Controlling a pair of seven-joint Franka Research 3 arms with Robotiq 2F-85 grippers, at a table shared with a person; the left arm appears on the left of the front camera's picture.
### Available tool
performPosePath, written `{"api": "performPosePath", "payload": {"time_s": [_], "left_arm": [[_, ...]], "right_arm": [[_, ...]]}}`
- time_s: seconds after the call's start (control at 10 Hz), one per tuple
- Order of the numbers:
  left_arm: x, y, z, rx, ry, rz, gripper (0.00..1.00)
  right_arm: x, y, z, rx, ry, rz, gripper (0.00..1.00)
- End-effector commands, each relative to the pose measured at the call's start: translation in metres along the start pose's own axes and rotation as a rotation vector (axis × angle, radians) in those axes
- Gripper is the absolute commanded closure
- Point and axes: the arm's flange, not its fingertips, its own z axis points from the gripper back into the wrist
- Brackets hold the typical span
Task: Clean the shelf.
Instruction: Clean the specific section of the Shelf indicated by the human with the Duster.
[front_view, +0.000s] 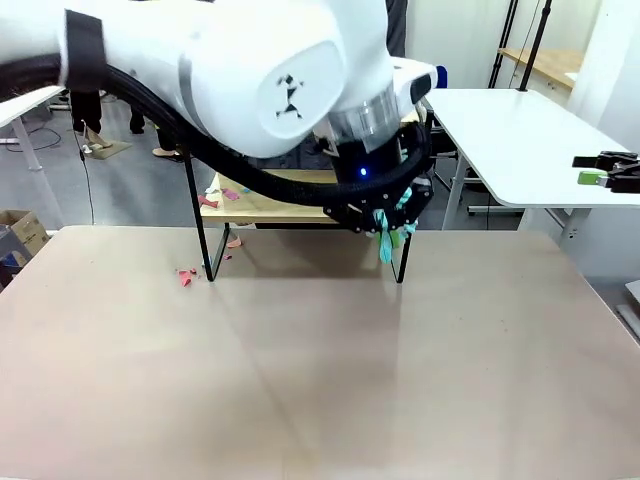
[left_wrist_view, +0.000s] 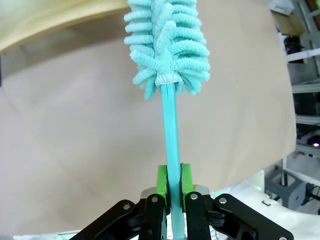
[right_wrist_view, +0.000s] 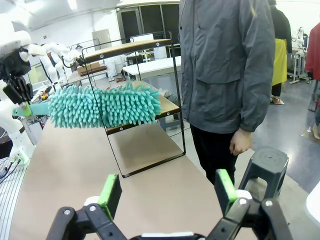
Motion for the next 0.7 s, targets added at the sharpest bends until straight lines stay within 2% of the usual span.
{"api": "performPosePath", "payload": {"time_s": [0.0, 0.1, 0.2, 0.4, 0.6], "left_arm": [[-0.003, -0.005, -0.003, 0.028, -0.052, 0.035, 0.87], [-0.003, -0.005, -0.004, 0.047, -0.059, 0.028, 0.87], [-0.001, -0.001, -0.006, 0.010, -0.001, 0.010, 0.87], [-0.001, -0.001, -0.006, 0.010, -0.001, 0.010, 0.87], [0.003, 0.005, -0.011, 0.038, -0.057, 0.020, 0.87]], "right_arm": [[0.003, 0.000, -0.001, 0.001, 0.000, 0.006, 0.00], [0.003, 0.000, -0.001, 0.001, 0.000, 0.006, 0.00], [0.003, 0.000, -0.001, 0.001, 0.000, 0.006, 0.00], [0.003, 0.000, -0.001, 0.001, 0.000, 0.006, 0.00], [0.003, 0.000, -0.001, 0.001, 0.000, 0.006, 0.00]]}}
